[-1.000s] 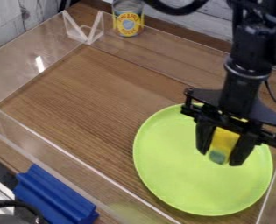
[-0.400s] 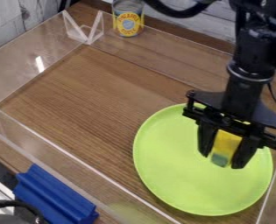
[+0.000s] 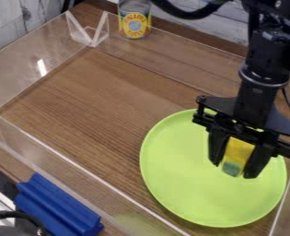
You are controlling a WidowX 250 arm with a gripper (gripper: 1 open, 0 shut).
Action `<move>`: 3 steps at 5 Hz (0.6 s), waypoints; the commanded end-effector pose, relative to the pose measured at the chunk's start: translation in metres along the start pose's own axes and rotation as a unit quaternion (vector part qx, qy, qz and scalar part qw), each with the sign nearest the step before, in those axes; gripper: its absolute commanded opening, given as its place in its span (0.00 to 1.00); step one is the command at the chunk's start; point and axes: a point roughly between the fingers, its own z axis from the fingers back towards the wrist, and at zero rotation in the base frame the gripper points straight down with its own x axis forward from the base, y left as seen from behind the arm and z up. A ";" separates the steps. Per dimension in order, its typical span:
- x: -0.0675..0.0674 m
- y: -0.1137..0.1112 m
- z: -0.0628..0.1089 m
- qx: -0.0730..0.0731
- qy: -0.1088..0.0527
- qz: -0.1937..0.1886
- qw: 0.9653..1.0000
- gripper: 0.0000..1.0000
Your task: Put the banana in the green plate
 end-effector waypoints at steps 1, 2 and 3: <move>0.004 -0.007 0.010 -0.011 -0.017 -0.007 1.000 0.00; 0.004 -0.007 0.010 -0.010 -0.014 -0.008 1.000 0.00; 0.005 -0.006 0.009 -0.008 -0.013 -0.010 1.000 0.00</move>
